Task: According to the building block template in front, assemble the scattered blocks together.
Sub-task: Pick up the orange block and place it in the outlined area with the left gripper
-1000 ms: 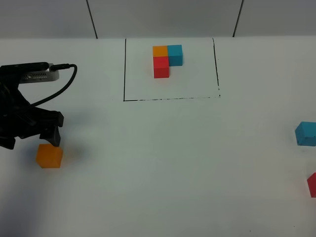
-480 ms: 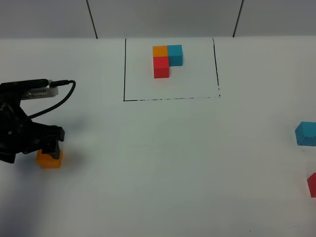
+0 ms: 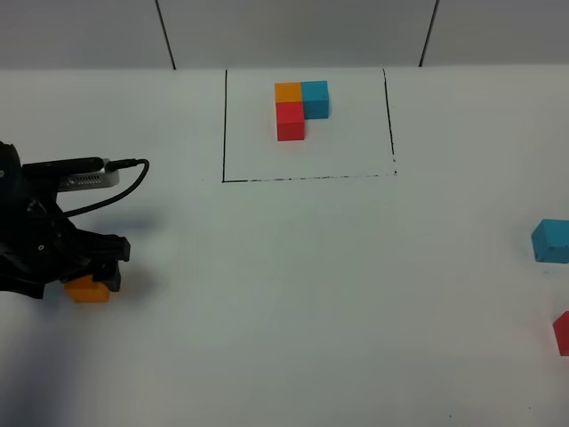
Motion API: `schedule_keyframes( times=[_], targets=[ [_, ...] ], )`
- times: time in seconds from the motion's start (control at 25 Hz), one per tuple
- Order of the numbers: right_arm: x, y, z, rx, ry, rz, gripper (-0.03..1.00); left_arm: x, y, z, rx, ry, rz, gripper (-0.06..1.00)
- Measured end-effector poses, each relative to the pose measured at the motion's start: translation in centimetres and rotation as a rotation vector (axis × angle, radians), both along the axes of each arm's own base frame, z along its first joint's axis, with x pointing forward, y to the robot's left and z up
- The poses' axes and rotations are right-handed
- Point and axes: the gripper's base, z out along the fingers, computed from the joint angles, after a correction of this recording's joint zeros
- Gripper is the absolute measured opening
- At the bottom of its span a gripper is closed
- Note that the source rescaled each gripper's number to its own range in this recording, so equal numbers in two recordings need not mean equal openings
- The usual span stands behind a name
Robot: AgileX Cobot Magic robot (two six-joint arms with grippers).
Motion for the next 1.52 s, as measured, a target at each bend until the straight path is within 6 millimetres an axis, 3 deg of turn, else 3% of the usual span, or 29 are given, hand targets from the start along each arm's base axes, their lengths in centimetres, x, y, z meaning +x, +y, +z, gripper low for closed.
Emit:
schedule_keyframes(
  times=[0.24, 0.36, 0.4, 0.48, 0.56, 0.72, 0.88, 1.04, 1.16, 1.36, 1.52],
  targets=[
    [0.0, 0.0, 0.0, 0.000, 0.000, 0.000, 0.59, 0.3, 0.0, -1.4, 0.006, 0.025, 0.001, 0.84],
    [0.0, 0.0, 0.0, 0.000, 0.000, 0.000, 0.59, 0.4, 0.0, -1.8, 0.007, 0.029, 0.001, 0.70],
    [0.0, 0.0, 0.0, 0.000, 0.000, 0.000, 0.59, 0.4, 0.0, -1.8, 0.007, 0.029, 0.001, 0.63],
    [0.0, 0.0, 0.0, 0.000, 0.000, 0.000, 0.59, 0.4, 0.0, -1.8, 0.008, 0.028, 0.000, 0.37],
    [0.0, 0.0, 0.0, 0.000, 0.000, 0.000, 0.59, 0.4, 0.0, -1.8, 0.008, 0.027, 0.000, 0.00],
    [0.0, 0.0, 0.0, 0.000, 0.000, 0.000, 0.59, 0.5, 0.1, -1.5, 0.033, 0.048, -0.066, 0.00],
    [0.0, 0.0, 0.0, 0.000, 0.000, 0.000, 0.59, 1.3, -0.7, 0.0, 0.071, 0.076, -0.250, 0.00],
    [0.0, 0.0, 0.0, 0.000, 0.000, 0.000, 0.59, 1.7, -3.6, 1.7, 0.137, 0.086, -0.587, 0.00],
    [0.0, 0.0, 0.0, 0.000, 0.000, 0.000, 0.59, 2.1, -5.9, 3.1, 0.152, 0.051, -0.746, 0.00],
    [0.0, 0.0, 0.0, 0.000, 0.000, 0.000, 0.59, 3.0, -8.0, 4.6, 0.158, 0.000, -0.819, 0.00],
    [0.0, 0.0, 0.0, 0.000, 0.000, 0.000, 0.59, 3.2, -8.3, 4.5, 0.160, 0.017, -0.826, 0.00]
  ],
)
